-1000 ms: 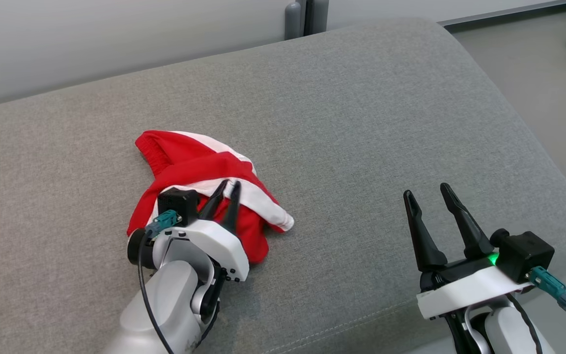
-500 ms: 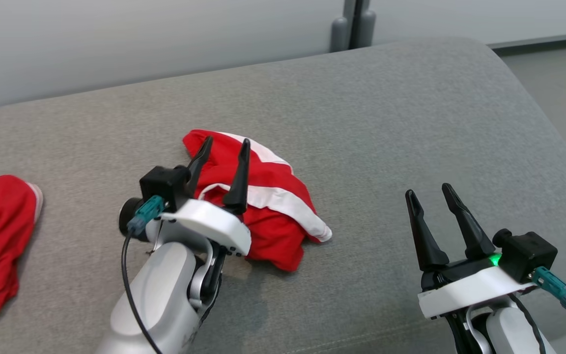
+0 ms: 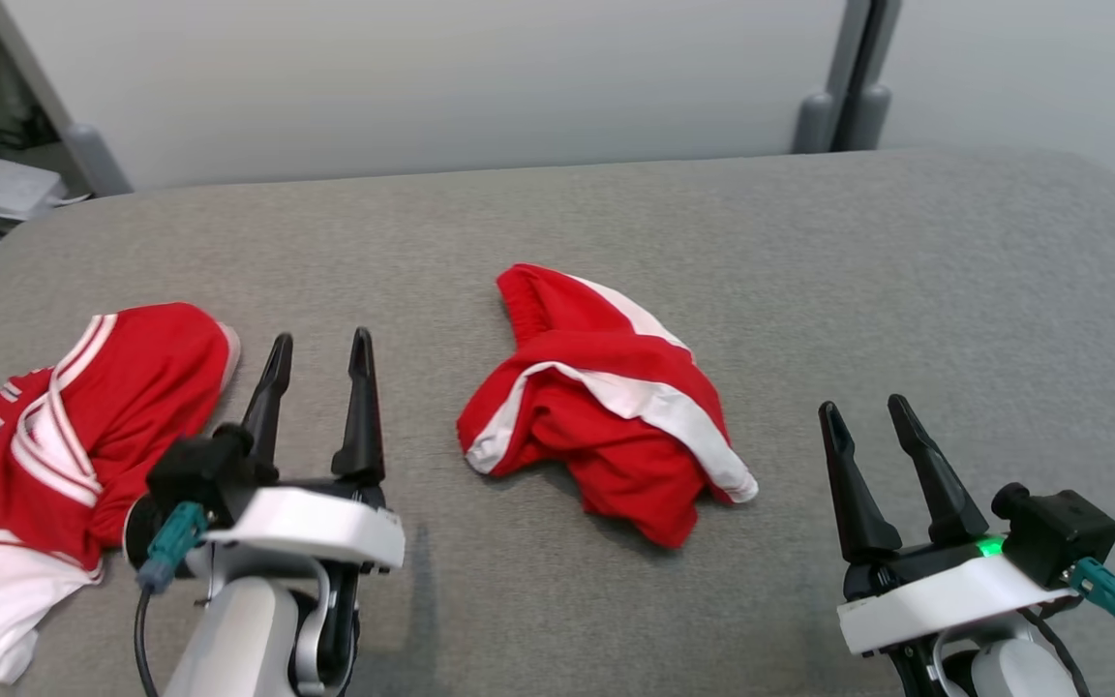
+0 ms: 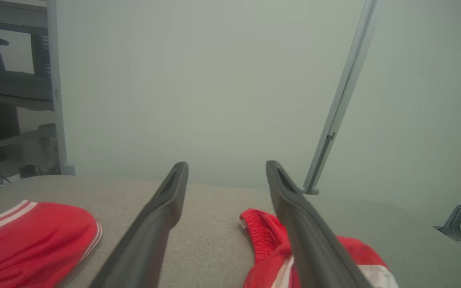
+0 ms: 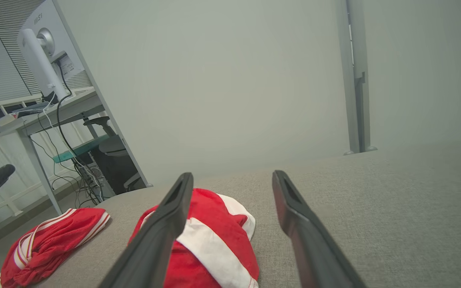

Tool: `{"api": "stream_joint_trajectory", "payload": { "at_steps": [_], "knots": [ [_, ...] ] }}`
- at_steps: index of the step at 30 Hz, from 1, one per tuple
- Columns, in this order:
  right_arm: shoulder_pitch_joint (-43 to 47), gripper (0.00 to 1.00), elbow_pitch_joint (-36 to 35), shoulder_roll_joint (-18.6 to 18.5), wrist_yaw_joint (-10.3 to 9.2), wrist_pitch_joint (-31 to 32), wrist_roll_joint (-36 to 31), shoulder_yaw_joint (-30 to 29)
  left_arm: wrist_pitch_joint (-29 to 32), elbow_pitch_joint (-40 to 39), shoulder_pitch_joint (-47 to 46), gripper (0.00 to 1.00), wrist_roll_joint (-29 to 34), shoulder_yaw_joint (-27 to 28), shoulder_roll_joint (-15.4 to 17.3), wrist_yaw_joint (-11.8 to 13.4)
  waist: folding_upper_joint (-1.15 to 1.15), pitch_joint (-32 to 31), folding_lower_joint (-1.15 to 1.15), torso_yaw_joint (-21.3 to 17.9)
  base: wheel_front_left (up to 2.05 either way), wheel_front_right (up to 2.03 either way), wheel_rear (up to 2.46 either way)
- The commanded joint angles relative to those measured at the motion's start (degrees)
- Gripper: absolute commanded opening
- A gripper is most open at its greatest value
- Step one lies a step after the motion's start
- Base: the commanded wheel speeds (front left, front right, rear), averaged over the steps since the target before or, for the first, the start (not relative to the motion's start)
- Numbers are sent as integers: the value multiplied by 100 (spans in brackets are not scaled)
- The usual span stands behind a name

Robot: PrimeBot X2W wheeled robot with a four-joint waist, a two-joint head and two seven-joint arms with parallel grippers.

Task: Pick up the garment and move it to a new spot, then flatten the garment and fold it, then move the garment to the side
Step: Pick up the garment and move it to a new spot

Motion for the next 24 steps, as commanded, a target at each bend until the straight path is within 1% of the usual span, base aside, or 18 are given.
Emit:
{"api": "stream_joint_trajectory", "payload": {
  "at_steps": [1, 7, 15, 19, 24],
  "knots": [
    [-54, 100, -175, 23, 8, -76, 26, 123, -33, -199, 8, 100, 87, 245, 52, -7, 0, -91, 0, 189, 0, 0, 0],
    [99, 100, -195, 28, 8, -76, -76, 56, -33, -489, 517, 100, 307, 555, 38, -44, 0, -213, 0, 465, 0, 0, 0],
    [237, 100, -82, -18, 8, -76, -271, 18, -33, -561, 957, 100, 694, 739, 36, -136, 0, -301, 0, 590, 0, 0, 0],
    [369, 100, -57, -46, 8, -76, -403, -39, -33, -694, 1136, 100, 1054, 724, 36, -186, 0, -341, 0, 638, 0, 0, 0],
    [540, 100, -21, -121, 8, -76, -744, 26, -34, -753, 1386, 100, 1156, 644, 35, -212, 0, -412, 0, 694, 0, 0, 0]
  ]
}}
